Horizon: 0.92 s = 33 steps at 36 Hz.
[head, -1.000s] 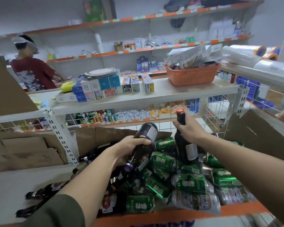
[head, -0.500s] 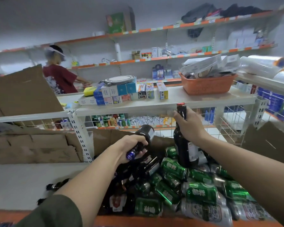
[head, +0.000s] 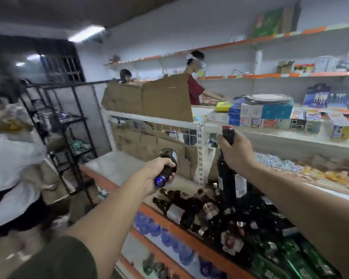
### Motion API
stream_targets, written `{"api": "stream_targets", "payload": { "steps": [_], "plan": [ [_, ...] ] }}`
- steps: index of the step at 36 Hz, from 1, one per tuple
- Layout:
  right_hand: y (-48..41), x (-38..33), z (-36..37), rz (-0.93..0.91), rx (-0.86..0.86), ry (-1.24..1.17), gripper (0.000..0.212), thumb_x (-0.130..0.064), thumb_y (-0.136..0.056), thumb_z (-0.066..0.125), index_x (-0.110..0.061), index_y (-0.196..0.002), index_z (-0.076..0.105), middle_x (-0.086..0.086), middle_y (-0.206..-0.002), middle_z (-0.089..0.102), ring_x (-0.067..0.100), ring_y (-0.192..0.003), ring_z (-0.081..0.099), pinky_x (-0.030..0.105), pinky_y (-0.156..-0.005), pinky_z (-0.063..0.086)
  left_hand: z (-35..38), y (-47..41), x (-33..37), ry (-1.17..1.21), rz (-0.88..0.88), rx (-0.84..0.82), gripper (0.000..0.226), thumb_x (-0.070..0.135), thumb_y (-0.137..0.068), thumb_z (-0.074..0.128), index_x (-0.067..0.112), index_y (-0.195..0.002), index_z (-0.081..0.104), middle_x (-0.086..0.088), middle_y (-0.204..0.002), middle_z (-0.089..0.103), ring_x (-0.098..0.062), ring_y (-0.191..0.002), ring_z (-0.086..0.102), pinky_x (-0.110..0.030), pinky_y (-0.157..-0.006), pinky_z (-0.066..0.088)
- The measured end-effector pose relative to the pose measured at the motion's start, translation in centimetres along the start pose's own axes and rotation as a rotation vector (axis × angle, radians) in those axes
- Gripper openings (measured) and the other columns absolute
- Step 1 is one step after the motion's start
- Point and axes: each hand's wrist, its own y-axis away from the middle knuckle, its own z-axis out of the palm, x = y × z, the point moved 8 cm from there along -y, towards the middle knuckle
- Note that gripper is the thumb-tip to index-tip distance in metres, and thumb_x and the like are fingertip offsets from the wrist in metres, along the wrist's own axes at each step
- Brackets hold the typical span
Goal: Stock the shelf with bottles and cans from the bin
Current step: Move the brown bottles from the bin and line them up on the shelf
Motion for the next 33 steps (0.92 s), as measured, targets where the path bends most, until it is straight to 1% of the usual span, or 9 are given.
{"api": "stream_targets", "payload": {
  "steps": [3,6,8,13,16,19,24,28,33],
  "plan": [
    [-0.2,-3.5,7.0,-0.032,-0.075,-0.05,0.027,-0.04,-0.097,0.051,-0.024,-0.075,0.05,0.0,-0.066,0.057,0.017,-0.059,0.054,0.03,-0.055,0.04,-7.4,0.6,1.0,0.033,0.008,0.091,0.008,0.001,-0.096,0.051,0.004,-0.089,0.049,-0.013,-0.078,0.051,-0.018,-0.058,0.05,-0.015,-0.037,0.043],
    [-0.2,-7.0,14.0,-0.041,-0.136,-0.105,0.028,-0.046,-0.096,0.05,-0.022,-0.082,0.055,0.001,-0.071,0.061,0.019,-0.065,0.059,0.032,-0.058,0.045,-14.7,1.4,2.4,0.038,0.034,0.164,0.013,0.001,-0.098,0.05,0.003,-0.085,0.048,-0.013,-0.074,0.051,-0.018,-0.057,0.05,-0.015,-0.037,0.042],
    [0.0,-9.6,18.4,-0.045,-0.168,-0.163,0.028,-0.041,-0.097,0.051,-0.02,-0.079,0.052,0.0,-0.07,0.059,0.017,-0.062,0.056,0.032,-0.058,0.044,-19.5,2.0,3.5,0.044,0.052,0.211,0.014,0.001,-0.098,0.05,0.002,-0.084,0.048,-0.012,-0.072,0.051,-0.016,-0.049,0.051,-0.015,-0.036,0.042],
    [0.3,-16.1,27.3,-0.092,-0.233,-0.213,0.027,-0.03,-0.096,0.051,-0.017,-0.073,0.046,-0.002,-0.066,0.052,0.014,-0.059,0.047,0.031,-0.055,0.036,-29.8,3.8,6.0,0.054,0.079,0.335,0.01,0.002,-0.096,0.052,0.001,-0.087,0.053,-0.013,-0.07,0.053,-0.017,-0.047,0.052,-0.017,-0.035,0.041],
    [0.2,-19.1,32.0,-0.112,-0.275,-0.224,0.027,-0.028,-0.096,0.052,-0.014,-0.073,0.047,0.0,-0.067,0.053,0.014,-0.059,0.046,0.031,-0.055,0.036,-34.9,4.9,7.1,0.078,0.099,0.423,0.008,0.002,-0.095,0.054,0.0,-0.088,0.055,-0.015,-0.071,0.058,-0.02,-0.054,0.053,-0.018,-0.036,0.043],
    [-0.2,-21.3,36.4,-0.132,-0.321,-0.249,0.027,-0.031,-0.095,0.052,-0.012,-0.076,0.048,0.001,-0.069,0.054,0.015,-0.061,0.049,0.032,-0.058,0.038,-39.0,5.3,7.9,0.109,0.113,0.479,0.004,0.0,-0.095,0.054,0.0,-0.091,0.055,-0.016,-0.072,0.06,-0.022,-0.058,0.053,-0.02,-0.036,0.044],
    [-1.5,-23.8,43.2,-0.169,-0.364,-0.261,0.026,-0.033,-0.097,0.051,-0.016,-0.078,0.049,0.003,-0.072,0.056,0.016,-0.064,0.052,0.032,-0.06,0.039,-44.2,4.0,9.0,0.157,0.125,0.52,0.013,-0.002,-0.096,0.052,0.003,-0.084,0.052,-0.014,-0.074,0.055,-0.02,-0.059,0.05,-0.017,-0.037,0.042],
    [-3.7,-24.6,49.1,-0.177,-0.403,-0.271,0.029,-0.036,-0.098,0.052,-0.018,-0.075,0.046,0.001,-0.069,0.054,0.016,-0.062,0.052,0.032,-0.058,0.039,-47.9,1.2,9.9,0.17,0.105,0.536,0.006,-0.001,-0.095,0.055,0.002,-0.09,0.053,-0.016,-0.076,0.058,-0.021,-0.061,0.053,-0.021,-0.041,0.045],
    [-7.4,-25.7,56.2,-0.213,-0.42,-0.304,0.029,-0.035,-0.098,0.052,-0.016,-0.077,0.049,0.004,-0.069,0.057,0.018,-0.062,0.055,0.032,-0.058,0.042,-51.8,-4.6,12.1,0.146,0.078,0.537,0.004,-0.001,-0.095,0.057,0.0,-0.095,0.053,-0.018,-0.081,0.058,-0.021,-0.063,0.055,-0.023,-0.049,0.047]
  ]
}}
